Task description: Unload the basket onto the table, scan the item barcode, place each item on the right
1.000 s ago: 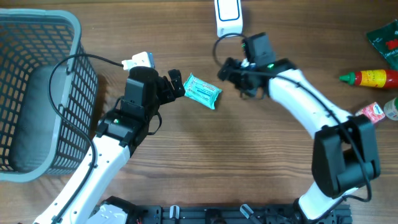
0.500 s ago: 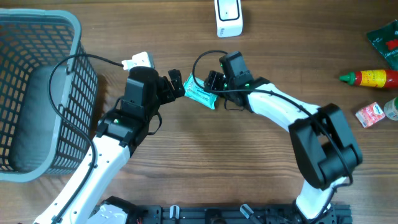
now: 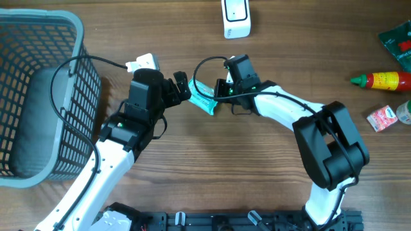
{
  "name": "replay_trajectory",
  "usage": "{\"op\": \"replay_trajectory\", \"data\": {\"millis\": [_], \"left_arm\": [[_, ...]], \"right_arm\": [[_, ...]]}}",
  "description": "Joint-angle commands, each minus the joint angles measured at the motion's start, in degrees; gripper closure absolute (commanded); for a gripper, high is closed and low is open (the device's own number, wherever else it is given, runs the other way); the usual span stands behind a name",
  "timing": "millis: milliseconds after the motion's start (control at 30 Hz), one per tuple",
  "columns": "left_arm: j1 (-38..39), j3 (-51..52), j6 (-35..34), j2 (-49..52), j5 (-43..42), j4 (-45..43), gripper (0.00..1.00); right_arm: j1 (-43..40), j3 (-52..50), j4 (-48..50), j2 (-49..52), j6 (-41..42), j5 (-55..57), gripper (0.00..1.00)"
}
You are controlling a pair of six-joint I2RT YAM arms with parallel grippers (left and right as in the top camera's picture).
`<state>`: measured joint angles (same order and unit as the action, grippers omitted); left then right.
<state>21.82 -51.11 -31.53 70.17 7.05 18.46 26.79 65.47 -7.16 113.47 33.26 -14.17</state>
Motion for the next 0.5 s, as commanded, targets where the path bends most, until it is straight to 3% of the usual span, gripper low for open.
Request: {"op": "replay_trajectory", "data": {"millis": [0,167,333,400,433,467], "left_arm": [[0.31,-0.42,1.11,-0.04,0.76,-0.09,0.00],[0.31,-0.42,1.11,-0.04,0.76,0.33,0.00],[0.31,-0.42,1.14,-0.04,0.76,0.57,0.00],[0.31,-0.42,1.14,-0.04,0.74,0.59,0.00],[0.31,-0.42,1.14,-0.04,0.74,0.70,0.00],[0.31,-0.42,1.11,-0.04,0.74,0.70,0.00]], "right_arm": [[-3.17,0.57,-1.55,-0.81,0.02,-2.93,0.96],[-8.48,1.07,-5.53,-7.69,1.73,-3.32,0.96],[-11.72,1.05,-10.69,-13.03,1.16,8.07,0.96],[-12.37,1.05,-11.34,-13.81,-0.96,6.95,0.95],[-12.39,1.05,-11.39,-14.08,-2.99,3.43,0.86],[-12.37,1.05,-11.45,-14.08,-4.68,-0.48,0.69]]}}
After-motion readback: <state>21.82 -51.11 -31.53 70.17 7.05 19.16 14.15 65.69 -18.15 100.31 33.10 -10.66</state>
